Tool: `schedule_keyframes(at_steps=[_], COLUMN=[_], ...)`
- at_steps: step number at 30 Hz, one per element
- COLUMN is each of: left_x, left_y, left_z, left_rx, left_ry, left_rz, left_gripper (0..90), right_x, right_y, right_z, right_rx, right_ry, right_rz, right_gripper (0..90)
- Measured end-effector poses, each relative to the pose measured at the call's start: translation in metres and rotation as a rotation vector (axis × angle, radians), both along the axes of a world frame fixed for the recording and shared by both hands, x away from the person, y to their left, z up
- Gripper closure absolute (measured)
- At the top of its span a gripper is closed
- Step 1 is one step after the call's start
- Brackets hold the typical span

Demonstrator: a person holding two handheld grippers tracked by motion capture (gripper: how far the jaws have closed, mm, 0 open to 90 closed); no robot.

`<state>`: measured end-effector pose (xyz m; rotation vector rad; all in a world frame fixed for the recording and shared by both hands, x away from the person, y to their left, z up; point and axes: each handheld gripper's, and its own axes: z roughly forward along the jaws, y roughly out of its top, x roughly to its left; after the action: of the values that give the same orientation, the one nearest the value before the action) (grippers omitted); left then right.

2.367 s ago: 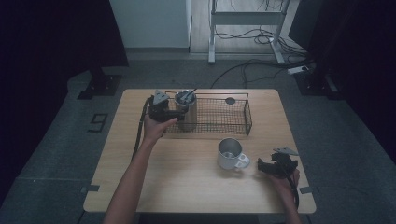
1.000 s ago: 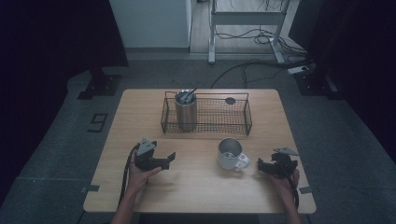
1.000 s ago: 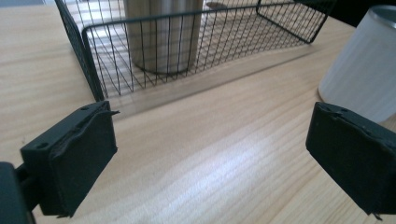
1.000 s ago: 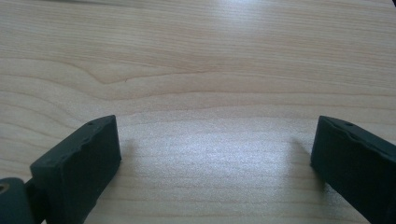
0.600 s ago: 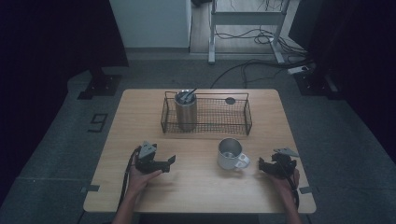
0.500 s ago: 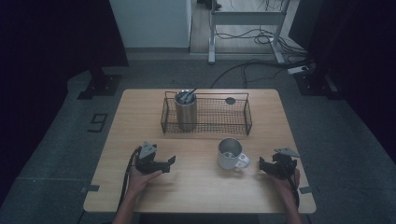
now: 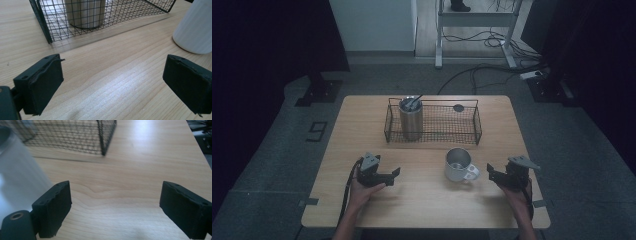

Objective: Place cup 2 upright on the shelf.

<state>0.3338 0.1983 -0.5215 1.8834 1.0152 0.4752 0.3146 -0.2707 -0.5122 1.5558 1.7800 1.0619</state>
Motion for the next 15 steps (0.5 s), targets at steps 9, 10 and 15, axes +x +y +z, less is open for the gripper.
schedule_keyframes(at_steps=[9, 10, 15], left_x=[0.000, 0.000, 0.000], left_y=[-0.004, -0.004, -0.002], left_z=[-0.003, -0.003, -0.002], left_rx=[0.010, 0.008, -0.014], left_ry=[0.010, 0.010, 0.017], left_rz=[-0.013, -0.014, -0.007], left_gripper=[3.1, 3.1, 3.4], right_x=[-0.006, -0.007, -0.008], right_y=[0.014, 0.016, 0.026], right_z=[0.015, 0.018, 0.027], right_rx=[0.025, 0.033, 0.053], right_ry=[-0.034, -0.040, -0.050], right_rz=[0.059, 0.069, 0.119], right_gripper=[9.5, 9.4, 8.3])
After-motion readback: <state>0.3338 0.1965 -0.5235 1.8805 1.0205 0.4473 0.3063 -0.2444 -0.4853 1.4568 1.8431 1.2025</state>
